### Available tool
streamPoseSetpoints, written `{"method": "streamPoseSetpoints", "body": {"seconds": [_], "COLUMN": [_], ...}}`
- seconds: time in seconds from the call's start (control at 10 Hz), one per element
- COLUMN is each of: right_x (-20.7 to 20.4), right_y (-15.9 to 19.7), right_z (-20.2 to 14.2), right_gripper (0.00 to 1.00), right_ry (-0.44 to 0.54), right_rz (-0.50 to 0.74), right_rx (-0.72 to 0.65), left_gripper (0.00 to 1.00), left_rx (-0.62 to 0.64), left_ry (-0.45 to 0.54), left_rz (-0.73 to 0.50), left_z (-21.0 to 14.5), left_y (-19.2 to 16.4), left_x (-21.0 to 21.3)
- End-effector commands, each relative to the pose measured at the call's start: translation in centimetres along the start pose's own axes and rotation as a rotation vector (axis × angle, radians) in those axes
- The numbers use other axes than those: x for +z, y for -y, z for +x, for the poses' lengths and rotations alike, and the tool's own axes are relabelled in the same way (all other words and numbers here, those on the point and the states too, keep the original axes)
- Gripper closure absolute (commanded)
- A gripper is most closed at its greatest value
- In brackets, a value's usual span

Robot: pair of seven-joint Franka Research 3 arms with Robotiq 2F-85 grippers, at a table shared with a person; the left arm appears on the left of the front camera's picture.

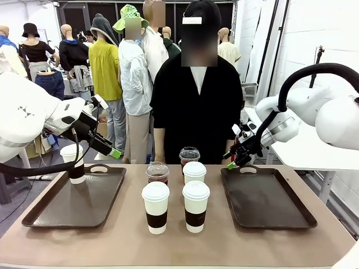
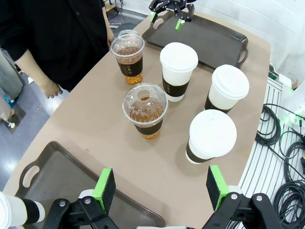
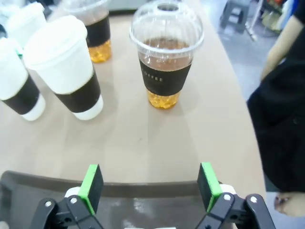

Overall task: Distribute the coffee onto the tray.
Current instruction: Pick up one iced Americano and place it on the right Handle tray.

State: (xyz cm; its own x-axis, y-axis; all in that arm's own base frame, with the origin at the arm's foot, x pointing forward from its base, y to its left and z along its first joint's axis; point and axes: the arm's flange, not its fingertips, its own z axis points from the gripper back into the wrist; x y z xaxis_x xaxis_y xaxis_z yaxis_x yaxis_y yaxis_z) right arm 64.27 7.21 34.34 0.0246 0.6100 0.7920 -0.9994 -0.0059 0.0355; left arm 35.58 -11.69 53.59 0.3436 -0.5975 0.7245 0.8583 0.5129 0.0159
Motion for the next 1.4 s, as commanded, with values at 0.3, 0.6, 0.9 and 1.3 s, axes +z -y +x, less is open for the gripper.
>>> {"method": "streamPoseSetpoints", "body": {"seconds": [0.3, 0.6, 0.9, 1.3], "right_x": [-3.0, -3.2, -3.6, -4.6], "right_y": [1.4, 1.3, 0.9, 1.5], "right_z": [-2.0, -2.1, -2.4, -2.7], "right_gripper": [0.00, 0.00, 0.00, 0.00], "right_ry": [0.185, 0.181, 0.161, 0.212], "right_rz": [0.003, 0.017, 0.003, 0.014], "right_rx": [0.046, 0.026, 0.019, 0.018], "left_gripper": [0.00, 0.00, 0.00, 0.00], "left_rx": [-0.005, -0.005, -0.005, -0.005], "left_ry": [0.010, 0.010, 0.010, 0.010], "left_rz": [-0.012, -0.012, -0.012, -0.012], "left_z": [0.0, 0.0, 0.0, 0.0], "left_y": [-0.2, -0.2, -0.2, -0.2], "left_x": [0.1, 0.1, 0.1, 0.1]}}
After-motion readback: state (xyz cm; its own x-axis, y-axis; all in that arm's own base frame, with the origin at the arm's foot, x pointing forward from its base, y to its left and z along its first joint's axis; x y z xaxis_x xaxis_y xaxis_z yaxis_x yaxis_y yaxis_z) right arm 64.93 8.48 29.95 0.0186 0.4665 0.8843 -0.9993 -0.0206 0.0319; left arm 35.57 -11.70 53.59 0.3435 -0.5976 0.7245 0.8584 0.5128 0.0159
